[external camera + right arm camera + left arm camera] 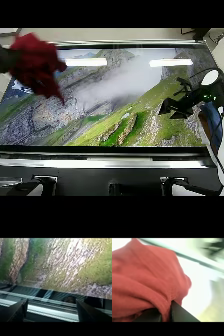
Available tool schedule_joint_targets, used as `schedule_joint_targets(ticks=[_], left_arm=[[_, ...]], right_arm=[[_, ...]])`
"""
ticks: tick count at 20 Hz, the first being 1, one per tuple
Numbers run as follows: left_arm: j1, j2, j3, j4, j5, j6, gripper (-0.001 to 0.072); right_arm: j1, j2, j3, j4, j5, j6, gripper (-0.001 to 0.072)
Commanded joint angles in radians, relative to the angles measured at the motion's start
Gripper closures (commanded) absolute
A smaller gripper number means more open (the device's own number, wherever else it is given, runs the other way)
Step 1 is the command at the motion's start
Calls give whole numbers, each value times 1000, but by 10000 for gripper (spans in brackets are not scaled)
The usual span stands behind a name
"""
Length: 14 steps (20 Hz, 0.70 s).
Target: Fold the clothes and pants, and hang the long-sleeved shirts on hangers.
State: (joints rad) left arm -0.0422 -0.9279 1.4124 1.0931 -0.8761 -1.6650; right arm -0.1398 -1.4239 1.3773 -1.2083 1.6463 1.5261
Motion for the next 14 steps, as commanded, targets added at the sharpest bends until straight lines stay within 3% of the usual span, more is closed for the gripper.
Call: schedule_joint_targets(ticks=[1, 4, 6, 8, 11, 12, 13, 14], left_arm=[[-389, 106, -103, 76, 119, -125, 685], [-641, 54, -290, 94, 186, -151, 685], [-718, -21, -410, 93, 188, -240, 684], [-739, -122, -495, 92, 188, -291, 684], [-696, -308, -494, 34, 188, -290, 677], [-665, -350, -468, -17, 180, -263, 537], [-622, -378, -430, -71, 163, -226, 89], [-571, -385, -388, -94, 128, -207, -7]], right_arm=[[1, 1, 0, 0, 55, 5, 41], [1, 1, 0, 0, 99, 11, 41], [1, 1, 0, 0, 106, 26, 41], [1, 1, 0, 0, 101, 46, 41], [1, 1, 0, 5, 72, 68, 41], [1, 0, 0, 12, 62, 68, 41], [2, 1, -2, 15, 56, 67, 41], [2, 1, -11, 28, 57, 63, 39]])
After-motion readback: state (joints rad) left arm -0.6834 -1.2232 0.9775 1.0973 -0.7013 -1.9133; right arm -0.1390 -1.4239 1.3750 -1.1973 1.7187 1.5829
